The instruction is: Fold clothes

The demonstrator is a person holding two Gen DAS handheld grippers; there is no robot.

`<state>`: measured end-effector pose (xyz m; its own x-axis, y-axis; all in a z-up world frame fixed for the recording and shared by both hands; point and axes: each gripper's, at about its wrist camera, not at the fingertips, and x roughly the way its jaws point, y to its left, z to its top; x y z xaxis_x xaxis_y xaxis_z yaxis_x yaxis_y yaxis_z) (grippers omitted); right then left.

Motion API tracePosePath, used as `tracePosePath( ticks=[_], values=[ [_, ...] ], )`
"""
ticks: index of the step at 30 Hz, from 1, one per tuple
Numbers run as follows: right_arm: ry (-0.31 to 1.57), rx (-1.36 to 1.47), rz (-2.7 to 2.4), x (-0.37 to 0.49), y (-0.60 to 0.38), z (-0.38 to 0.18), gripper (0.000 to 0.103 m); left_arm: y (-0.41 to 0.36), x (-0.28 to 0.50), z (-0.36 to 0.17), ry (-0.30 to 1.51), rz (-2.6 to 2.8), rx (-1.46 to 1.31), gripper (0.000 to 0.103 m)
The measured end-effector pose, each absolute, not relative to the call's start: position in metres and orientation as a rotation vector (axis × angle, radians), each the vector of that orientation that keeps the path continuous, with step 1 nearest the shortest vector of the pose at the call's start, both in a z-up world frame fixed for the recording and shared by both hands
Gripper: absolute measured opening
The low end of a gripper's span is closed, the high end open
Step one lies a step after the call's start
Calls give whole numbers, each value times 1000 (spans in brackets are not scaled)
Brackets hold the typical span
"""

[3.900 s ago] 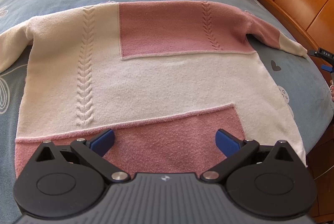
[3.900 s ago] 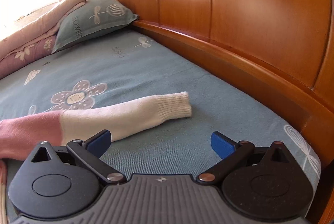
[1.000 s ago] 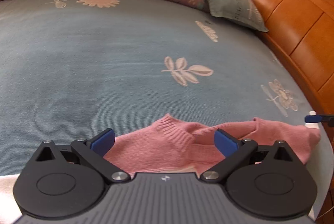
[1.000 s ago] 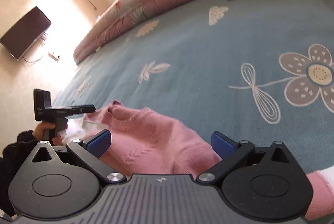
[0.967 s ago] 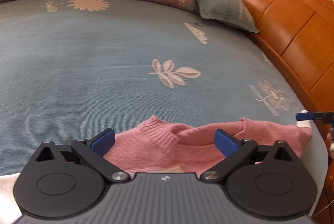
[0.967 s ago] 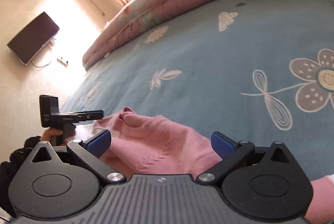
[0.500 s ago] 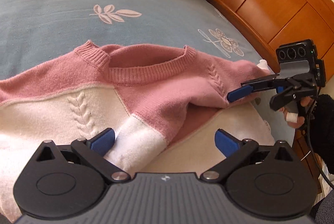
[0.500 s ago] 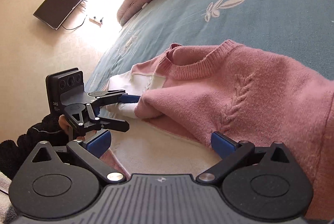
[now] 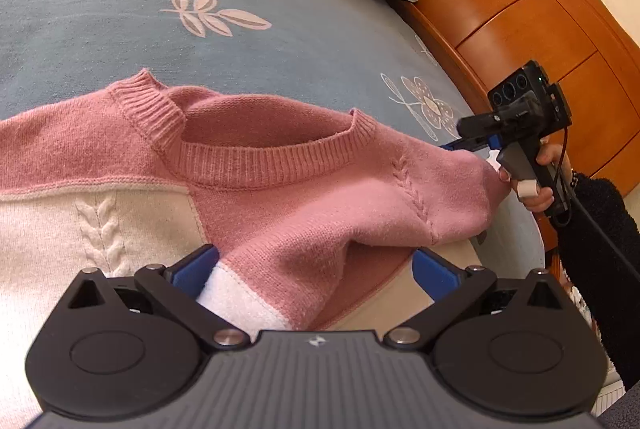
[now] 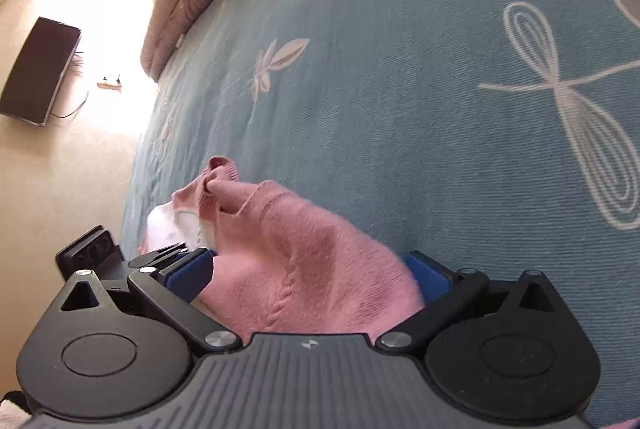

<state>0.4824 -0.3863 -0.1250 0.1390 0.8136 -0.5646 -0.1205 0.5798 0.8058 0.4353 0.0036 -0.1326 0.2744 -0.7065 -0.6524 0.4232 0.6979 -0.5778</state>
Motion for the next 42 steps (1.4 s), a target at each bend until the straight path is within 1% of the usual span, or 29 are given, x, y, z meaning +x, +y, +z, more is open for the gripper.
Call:
tracePosePath(
  ticks=[2,6,9,12,14,18,23,30,32,33,34,36,37,38,39,40,41,42],
  values=[
    [1262,749,887,477,-377,-130,103,6,437,-134,1041,-778,-339,102],
    [1225,733,957,480,-350,-137,103,2,435,-133,1032,-768,-318,102],
    [1099,825,998,490,-348,-126,103,1,433,-128,1033,-754,-302,102],
    [915,940,1125,498,-359,-100,103,2,434,-117,997,-743,-301,102],
    [869,938,1131,499,-369,-88,103,4,436,-114,985,-749,-314,102],
    [979,830,999,501,-375,-94,103,0,439,-129,1033,-729,-301,102],
    [1122,764,897,504,-369,-133,103,3,439,-133,1006,-744,-320,102],
    [1063,873,911,518,-380,-149,103,8,439,-134,996,-763,-335,102],
    [1059,840,917,517,-380,-148,99,9,438,-134,991,-764,-339,102],
    [1068,797,909,516,-379,-147,91,10,438,-133,989,-766,-338,102],
    [1077,778,892,516,-380,-148,79,10,437,-133,988,-768,-337,102],
    [1093,744,859,515,-382,-149,68,10,437,-133,987,-770,-338,102],
    [1103,747,852,516,-382,-150,61,10,437,-133,987,-771,-335,102],
    [1114,750,845,517,-382,-150,58,10,437,-132,987,-773,-329,102],
    [1124,752,837,518,-382,-150,58,9,437,-132,987,-775,-321,102],
    [1134,750,833,519,-382,-150,61,9,436,-132,986,-778,-311,102],
    [1145,724,838,520,-379,-151,62,8,436,-132,986,-780,-301,102],
    [1155,698,844,521,-377,-151,61,7,436,-132,985,-782,-290,102]
  ],
)
